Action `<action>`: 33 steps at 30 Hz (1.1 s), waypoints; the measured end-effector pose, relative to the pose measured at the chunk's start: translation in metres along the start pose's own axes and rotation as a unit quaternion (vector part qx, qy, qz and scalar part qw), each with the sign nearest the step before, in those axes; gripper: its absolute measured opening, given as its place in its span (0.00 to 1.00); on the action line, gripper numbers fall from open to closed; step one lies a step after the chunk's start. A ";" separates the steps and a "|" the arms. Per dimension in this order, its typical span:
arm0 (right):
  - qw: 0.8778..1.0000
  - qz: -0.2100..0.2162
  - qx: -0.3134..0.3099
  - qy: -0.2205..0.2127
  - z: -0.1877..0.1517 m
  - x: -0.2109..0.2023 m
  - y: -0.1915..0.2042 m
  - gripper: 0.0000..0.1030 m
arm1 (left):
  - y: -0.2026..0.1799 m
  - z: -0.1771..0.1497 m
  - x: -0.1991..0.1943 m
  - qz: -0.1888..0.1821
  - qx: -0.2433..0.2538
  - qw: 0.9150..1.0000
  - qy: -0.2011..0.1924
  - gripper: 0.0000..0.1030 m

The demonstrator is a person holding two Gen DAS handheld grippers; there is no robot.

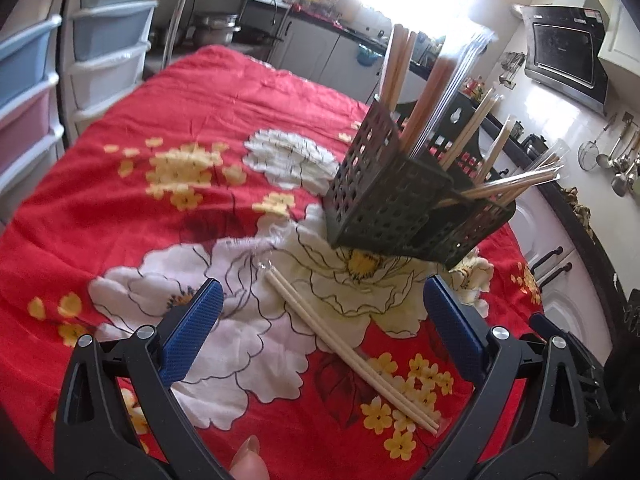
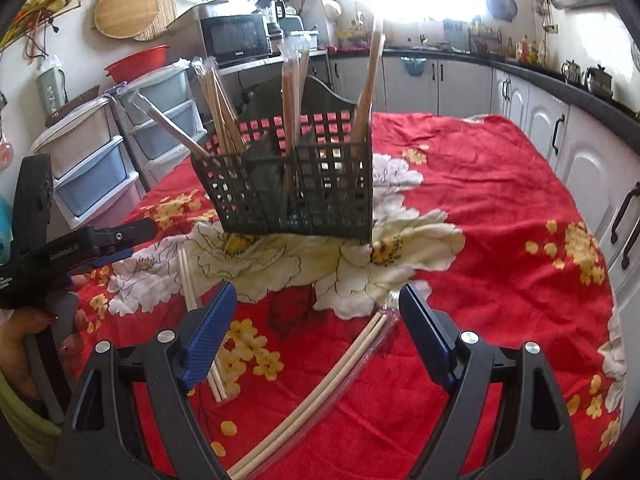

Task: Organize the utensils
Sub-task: 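Lower both tools and close each gripper on a remaining chopstick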

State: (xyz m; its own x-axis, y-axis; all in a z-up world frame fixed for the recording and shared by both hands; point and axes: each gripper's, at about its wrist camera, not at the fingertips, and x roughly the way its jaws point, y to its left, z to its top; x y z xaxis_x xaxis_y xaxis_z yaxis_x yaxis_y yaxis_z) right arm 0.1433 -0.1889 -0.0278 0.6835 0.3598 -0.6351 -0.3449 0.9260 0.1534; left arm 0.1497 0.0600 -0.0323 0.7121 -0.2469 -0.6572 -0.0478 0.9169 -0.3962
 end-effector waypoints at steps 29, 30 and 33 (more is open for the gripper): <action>0.980 0.037 0.148 0.130 -0.017 0.056 -0.055 0.30 | 0.029 0.004 0.058 -0.038 -0.068 0.996 0.047 0.51; 0.978 0.040 0.154 0.132 -0.017 0.058 -0.057 0.28 | 0.029 0.005 0.059 -0.035 -0.068 0.996 0.047 0.49; 0.977 0.040 0.162 0.135 -0.014 0.062 -0.061 0.17 | 0.034 0.007 0.062 -0.021 -0.070 0.996 0.046 0.33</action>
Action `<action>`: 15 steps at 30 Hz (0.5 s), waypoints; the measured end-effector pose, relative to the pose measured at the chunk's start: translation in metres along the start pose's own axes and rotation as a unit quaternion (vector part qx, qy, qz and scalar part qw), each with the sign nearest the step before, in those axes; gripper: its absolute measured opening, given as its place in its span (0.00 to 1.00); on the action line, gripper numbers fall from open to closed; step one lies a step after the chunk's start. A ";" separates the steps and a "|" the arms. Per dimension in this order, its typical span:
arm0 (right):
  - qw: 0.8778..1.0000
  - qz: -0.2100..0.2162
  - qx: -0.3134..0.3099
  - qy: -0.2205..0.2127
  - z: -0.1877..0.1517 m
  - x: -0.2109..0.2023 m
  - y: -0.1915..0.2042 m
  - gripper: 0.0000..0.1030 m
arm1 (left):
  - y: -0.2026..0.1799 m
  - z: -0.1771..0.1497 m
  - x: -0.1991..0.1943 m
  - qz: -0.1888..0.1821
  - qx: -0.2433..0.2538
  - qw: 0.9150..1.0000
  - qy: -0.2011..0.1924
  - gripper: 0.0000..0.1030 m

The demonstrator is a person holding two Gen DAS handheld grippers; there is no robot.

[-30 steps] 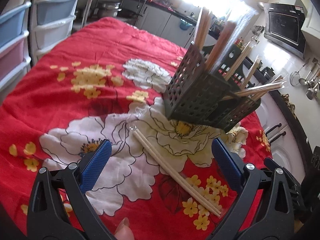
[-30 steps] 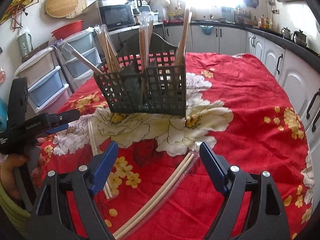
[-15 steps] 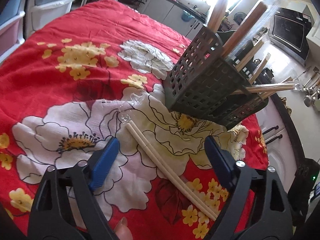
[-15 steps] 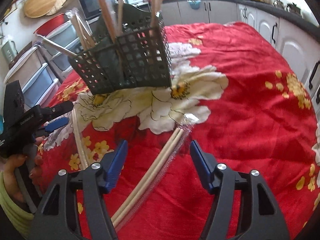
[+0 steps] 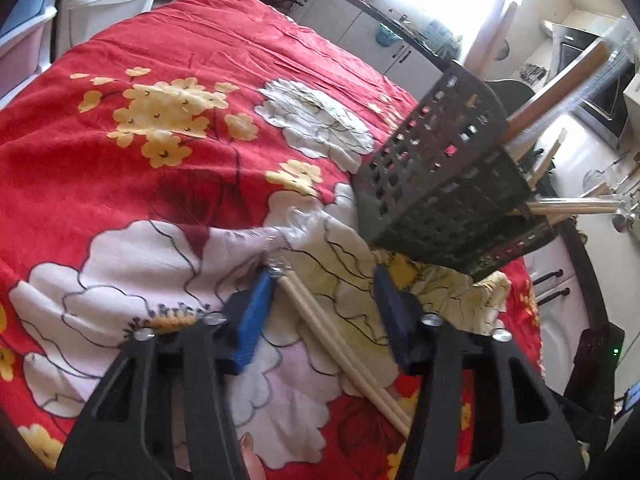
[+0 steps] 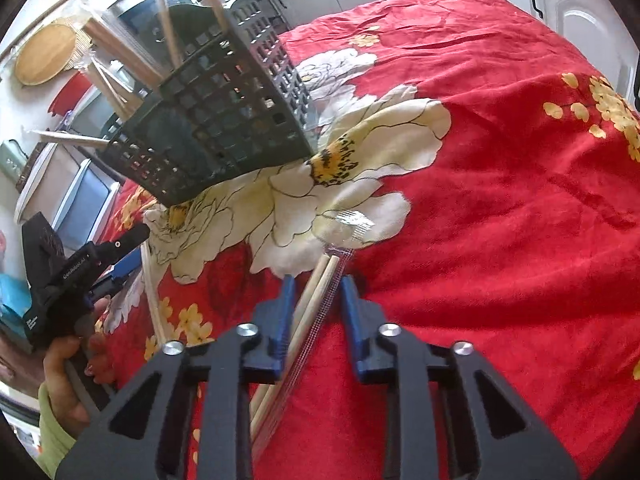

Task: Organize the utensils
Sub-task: 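Lower both tools and close each gripper on a remaining chopstick, then lift the left tool's chopstick over the caddy while the right tool carries its own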

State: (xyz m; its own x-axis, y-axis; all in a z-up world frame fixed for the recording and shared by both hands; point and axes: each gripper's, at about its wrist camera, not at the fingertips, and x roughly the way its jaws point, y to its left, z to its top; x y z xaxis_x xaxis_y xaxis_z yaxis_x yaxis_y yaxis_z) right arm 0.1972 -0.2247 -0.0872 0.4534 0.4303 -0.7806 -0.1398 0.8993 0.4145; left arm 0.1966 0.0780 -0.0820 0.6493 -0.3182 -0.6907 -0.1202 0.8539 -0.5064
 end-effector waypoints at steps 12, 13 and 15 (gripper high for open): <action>0.997 0.064 -0.016 -0.038 0.003 -0.024 0.020 0.09 | 0.023 0.002 -0.006 -0.026 -0.048 0.999 0.005 0.06; 0.997 0.066 -0.021 -0.042 0.004 -0.028 0.023 0.08 | 0.023 0.002 -0.010 -0.034 -0.053 0.998 0.004 0.05; 0.995 0.075 -0.037 -0.051 0.006 -0.037 0.033 0.08 | 0.020 0.001 -0.019 -0.045 -0.052 0.998 -0.004 0.05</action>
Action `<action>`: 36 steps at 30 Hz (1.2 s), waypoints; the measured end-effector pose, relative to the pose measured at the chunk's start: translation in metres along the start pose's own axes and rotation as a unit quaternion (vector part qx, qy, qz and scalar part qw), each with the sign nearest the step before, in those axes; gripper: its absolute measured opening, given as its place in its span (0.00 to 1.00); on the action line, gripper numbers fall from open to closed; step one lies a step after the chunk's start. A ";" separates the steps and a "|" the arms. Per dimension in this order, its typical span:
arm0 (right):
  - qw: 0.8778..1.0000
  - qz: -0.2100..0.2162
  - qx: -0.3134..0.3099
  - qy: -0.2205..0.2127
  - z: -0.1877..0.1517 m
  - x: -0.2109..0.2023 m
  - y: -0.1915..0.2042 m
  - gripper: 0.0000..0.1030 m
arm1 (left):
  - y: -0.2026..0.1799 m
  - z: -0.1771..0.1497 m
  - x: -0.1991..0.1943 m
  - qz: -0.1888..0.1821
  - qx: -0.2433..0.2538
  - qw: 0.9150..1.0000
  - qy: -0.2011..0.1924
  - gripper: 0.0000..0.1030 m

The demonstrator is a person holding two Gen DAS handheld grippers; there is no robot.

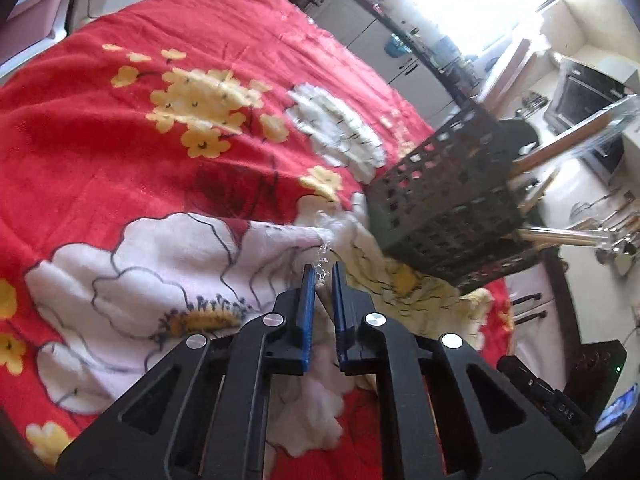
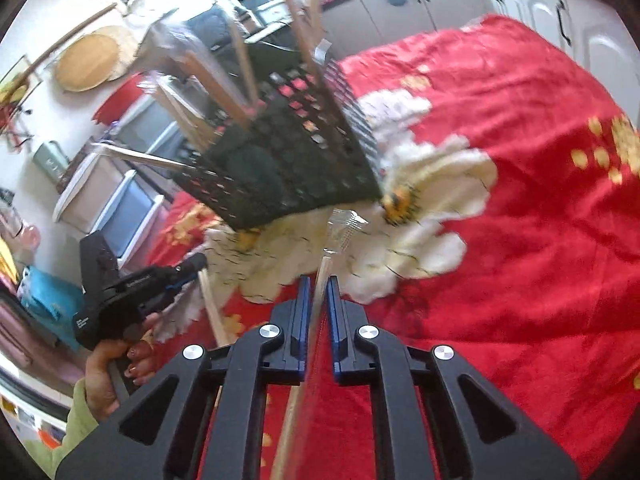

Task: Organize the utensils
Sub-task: 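Lift the left tool's chopstick over the caddy while the right tool carries its own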

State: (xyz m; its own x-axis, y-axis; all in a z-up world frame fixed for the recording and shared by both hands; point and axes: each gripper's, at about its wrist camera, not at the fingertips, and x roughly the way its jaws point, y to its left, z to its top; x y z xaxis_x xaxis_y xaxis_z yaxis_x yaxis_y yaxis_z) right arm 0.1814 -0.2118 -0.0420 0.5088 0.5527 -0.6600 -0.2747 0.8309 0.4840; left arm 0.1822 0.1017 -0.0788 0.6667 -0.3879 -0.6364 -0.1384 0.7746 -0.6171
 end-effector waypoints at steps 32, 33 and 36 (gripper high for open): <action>0.948 0.063 -0.181 -0.255 0.083 -0.120 0.115 0.06 | -0.183 0.036 -0.144 -0.119 0.221 0.951 -0.178 0.03; 0.945 0.066 -0.183 -0.264 0.088 -0.122 0.118 0.06 | -0.185 0.039 -0.145 -0.117 0.222 0.951 -0.182 0.03; 0.937 0.070 -0.188 -0.286 0.100 -0.125 0.124 0.06 | -0.191 0.049 -0.146 -0.112 0.220 0.949 -0.195 0.03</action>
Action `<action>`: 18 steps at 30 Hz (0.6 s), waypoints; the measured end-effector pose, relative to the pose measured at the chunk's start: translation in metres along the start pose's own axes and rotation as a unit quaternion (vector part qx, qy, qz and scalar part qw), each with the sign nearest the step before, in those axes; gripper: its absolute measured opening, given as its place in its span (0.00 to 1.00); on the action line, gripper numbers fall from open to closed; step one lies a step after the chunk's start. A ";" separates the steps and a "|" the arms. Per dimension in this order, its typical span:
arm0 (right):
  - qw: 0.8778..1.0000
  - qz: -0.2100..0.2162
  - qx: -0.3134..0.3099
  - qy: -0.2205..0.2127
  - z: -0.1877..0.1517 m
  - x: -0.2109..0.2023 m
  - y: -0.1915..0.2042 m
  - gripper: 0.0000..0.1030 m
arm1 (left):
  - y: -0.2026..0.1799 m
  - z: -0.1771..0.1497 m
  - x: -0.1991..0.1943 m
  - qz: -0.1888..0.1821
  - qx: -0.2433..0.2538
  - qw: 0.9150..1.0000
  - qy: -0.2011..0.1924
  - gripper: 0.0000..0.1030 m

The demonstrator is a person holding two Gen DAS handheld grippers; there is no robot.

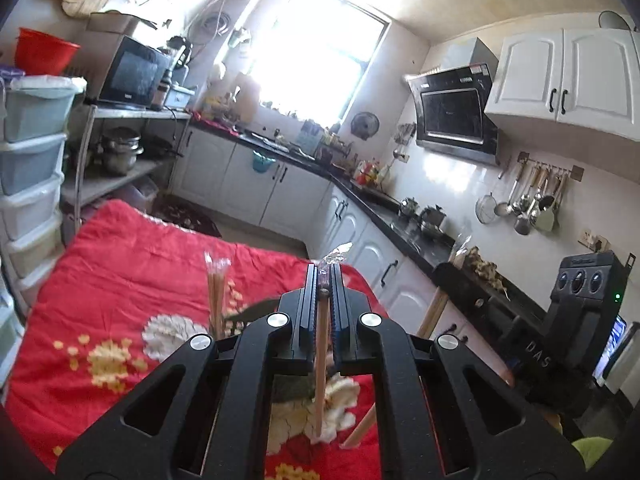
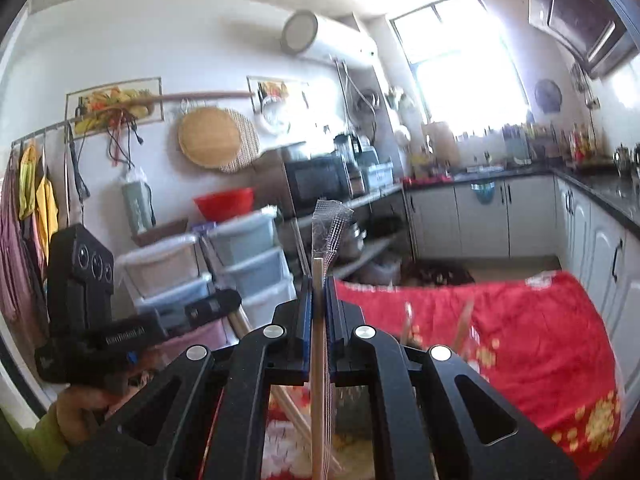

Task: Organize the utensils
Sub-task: 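Lift the left tool's chopstick over the caddy while the right tool carries its own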

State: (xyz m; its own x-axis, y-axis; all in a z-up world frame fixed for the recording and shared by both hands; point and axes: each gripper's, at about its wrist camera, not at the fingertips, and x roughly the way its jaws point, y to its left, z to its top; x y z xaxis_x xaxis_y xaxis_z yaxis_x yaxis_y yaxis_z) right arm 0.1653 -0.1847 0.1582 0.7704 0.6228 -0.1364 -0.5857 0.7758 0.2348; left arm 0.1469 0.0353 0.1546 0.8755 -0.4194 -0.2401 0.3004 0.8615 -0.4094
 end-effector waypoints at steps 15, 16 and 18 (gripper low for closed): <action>0.992 -0.036 -0.037 -0.119 0.057 0.016 -0.021 0.06 | -0.005 0.040 0.026 0.063 0.007 0.996 -0.070 0.03; 0.990 -0.044 -0.040 -0.125 0.057 0.018 -0.025 0.06 | -0.008 0.040 0.028 0.069 0.013 0.995 -0.074 0.03; 0.989 -0.054 -0.041 -0.133 0.055 0.020 -0.031 0.06 | -0.012 0.038 0.033 0.078 0.026 0.994 -0.079 0.03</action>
State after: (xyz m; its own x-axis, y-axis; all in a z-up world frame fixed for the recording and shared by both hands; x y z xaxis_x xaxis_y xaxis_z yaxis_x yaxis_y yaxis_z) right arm 0.2132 -0.2016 0.2013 0.8625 0.4951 0.1048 -0.5059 0.8489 0.1533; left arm 0.1866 0.0220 0.1848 0.9601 -0.2328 -0.1553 0.1713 0.9277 -0.3316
